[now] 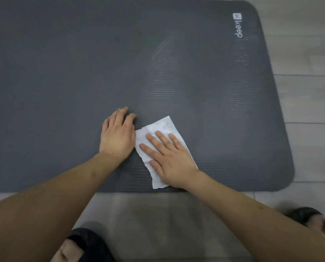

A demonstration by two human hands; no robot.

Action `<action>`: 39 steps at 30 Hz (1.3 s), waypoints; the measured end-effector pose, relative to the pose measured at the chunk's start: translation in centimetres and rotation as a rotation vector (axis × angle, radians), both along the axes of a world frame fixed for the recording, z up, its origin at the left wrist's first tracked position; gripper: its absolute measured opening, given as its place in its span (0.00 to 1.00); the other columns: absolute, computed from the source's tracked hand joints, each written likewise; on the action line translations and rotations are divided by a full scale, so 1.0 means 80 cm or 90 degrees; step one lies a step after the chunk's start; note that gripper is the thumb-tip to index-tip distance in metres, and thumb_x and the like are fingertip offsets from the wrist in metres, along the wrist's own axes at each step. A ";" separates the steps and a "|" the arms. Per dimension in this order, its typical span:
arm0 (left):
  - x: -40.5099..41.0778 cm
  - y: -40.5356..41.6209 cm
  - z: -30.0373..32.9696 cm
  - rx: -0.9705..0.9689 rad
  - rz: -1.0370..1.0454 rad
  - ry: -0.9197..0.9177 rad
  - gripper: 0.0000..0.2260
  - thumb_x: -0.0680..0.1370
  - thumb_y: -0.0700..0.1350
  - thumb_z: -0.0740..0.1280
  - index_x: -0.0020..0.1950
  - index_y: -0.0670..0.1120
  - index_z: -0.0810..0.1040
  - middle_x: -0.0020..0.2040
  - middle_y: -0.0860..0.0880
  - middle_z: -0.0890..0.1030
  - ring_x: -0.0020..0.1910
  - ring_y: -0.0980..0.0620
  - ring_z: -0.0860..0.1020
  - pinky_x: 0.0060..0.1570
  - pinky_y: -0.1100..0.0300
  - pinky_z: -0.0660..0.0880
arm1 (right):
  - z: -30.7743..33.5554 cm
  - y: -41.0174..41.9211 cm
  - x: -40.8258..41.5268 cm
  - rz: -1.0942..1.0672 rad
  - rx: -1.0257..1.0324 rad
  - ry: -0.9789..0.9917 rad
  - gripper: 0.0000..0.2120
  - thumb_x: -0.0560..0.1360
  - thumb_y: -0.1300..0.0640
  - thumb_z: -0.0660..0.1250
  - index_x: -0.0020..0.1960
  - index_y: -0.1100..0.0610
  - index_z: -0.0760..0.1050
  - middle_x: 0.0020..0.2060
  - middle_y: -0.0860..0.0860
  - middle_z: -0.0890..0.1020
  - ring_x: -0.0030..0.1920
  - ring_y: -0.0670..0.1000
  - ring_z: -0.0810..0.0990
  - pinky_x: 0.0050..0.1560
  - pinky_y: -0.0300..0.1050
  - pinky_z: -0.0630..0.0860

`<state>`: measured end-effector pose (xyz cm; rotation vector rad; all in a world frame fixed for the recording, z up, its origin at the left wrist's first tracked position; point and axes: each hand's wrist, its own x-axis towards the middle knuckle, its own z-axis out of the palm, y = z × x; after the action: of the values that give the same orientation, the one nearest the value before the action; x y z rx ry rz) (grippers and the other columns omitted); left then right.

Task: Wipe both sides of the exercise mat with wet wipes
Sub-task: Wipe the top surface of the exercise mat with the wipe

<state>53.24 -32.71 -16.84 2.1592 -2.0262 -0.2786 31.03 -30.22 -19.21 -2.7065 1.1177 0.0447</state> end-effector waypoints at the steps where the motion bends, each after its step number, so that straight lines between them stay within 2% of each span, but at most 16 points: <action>1: -0.021 -0.012 -0.001 -0.001 -0.037 0.004 0.15 0.82 0.44 0.59 0.69 0.47 0.73 0.76 0.45 0.68 0.76 0.44 0.64 0.74 0.45 0.61 | 0.000 -0.002 -0.026 -0.039 -0.002 0.005 0.26 0.87 0.43 0.49 0.84 0.44 0.54 0.84 0.49 0.52 0.84 0.54 0.47 0.81 0.61 0.50; 6: -0.135 -0.064 -0.002 -0.008 -0.206 0.038 0.16 0.83 0.44 0.58 0.71 0.46 0.72 0.76 0.43 0.67 0.76 0.42 0.64 0.75 0.42 0.61 | 0.001 -0.005 -0.166 -0.325 -0.023 0.029 0.26 0.86 0.45 0.50 0.84 0.43 0.53 0.84 0.48 0.52 0.84 0.53 0.47 0.81 0.61 0.51; 10: -0.210 -0.090 0.001 -0.026 -0.320 0.056 0.17 0.83 0.45 0.59 0.71 0.46 0.72 0.76 0.44 0.67 0.76 0.42 0.64 0.74 0.42 0.61 | 0.003 0.004 -0.264 -0.571 0.014 0.055 0.27 0.86 0.43 0.45 0.84 0.41 0.47 0.84 0.47 0.48 0.84 0.51 0.43 0.82 0.58 0.46; 13: -0.237 -0.095 -0.002 -0.026 -0.347 0.056 0.17 0.82 0.46 0.59 0.71 0.47 0.72 0.76 0.43 0.67 0.76 0.42 0.63 0.74 0.42 0.62 | 0.004 0.024 -0.305 -0.713 0.027 0.059 0.28 0.85 0.42 0.43 0.84 0.42 0.47 0.84 0.48 0.48 0.84 0.54 0.44 0.81 0.60 0.46; 16: -0.237 -0.093 -0.011 -0.016 -0.348 0.046 0.17 0.82 0.46 0.59 0.71 0.47 0.72 0.76 0.43 0.67 0.77 0.42 0.62 0.75 0.42 0.61 | 0.005 0.046 -0.302 -0.773 0.034 0.054 0.29 0.84 0.42 0.43 0.85 0.45 0.47 0.84 0.51 0.47 0.84 0.56 0.43 0.81 0.61 0.46; 20: -0.206 -0.087 -0.017 -0.018 -0.360 0.027 0.17 0.82 0.45 0.60 0.71 0.47 0.72 0.76 0.44 0.67 0.78 0.42 0.62 0.76 0.43 0.59 | 0.008 0.061 -0.234 -0.666 0.011 0.069 0.30 0.85 0.43 0.46 0.85 0.48 0.48 0.84 0.53 0.47 0.84 0.56 0.43 0.81 0.62 0.48; 23: -0.167 -0.076 -0.012 -0.007 -0.323 0.016 0.17 0.82 0.45 0.59 0.72 0.47 0.72 0.77 0.44 0.66 0.78 0.42 0.61 0.77 0.43 0.58 | 0.007 0.062 -0.162 -0.538 0.014 0.070 0.30 0.86 0.44 0.47 0.85 0.50 0.46 0.84 0.53 0.45 0.83 0.57 0.41 0.81 0.62 0.48; 28: -0.075 -0.055 -0.005 0.009 -0.284 -0.046 0.18 0.83 0.45 0.60 0.73 0.47 0.71 0.78 0.44 0.65 0.79 0.43 0.60 0.78 0.42 0.57 | 0.010 0.045 -0.089 -0.414 0.019 0.091 0.30 0.86 0.43 0.47 0.85 0.50 0.43 0.84 0.54 0.42 0.83 0.58 0.38 0.81 0.64 0.47; 34: 0.037 0.000 -0.002 0.028 -0.111 -0.070 0.20 0.84 0.47 0.59 0.76 0.48 0.69 0.79 0.43 0.65 0.79 0.42 0.61 0.77 0.43 0.58 | 0.003 0.020 -0.016 -0.243 0.016 0.072 0.31 0.86 0.43 0.48 0.85 0.50 0.45 0.84 0.54 0.44 0.83 0.60 0.39 0.81 0.65 0.46; 39: 0.084 0.053 -0.002 0.067 -0.003 -0.062 0.22 0.86 0.51 0.55 0.80 0.49 0.64 0.81 0.44 0.60 0.81 0.43 0.56 0.79 0.44 0.55 | 0.002 0.008 0.041 -0.112 0.030 0.052 0.30 0.86 0.42 0.45 0.85 0.48 0.44 0.84 0.52 0.43 0.83 0.60 0.37 0.80 0.65 0.46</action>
<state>59.96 -28.48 -16.97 2.2736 -2.1136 -0.2923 34.31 -29.57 -19.08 -2.5756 1.3550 0.1531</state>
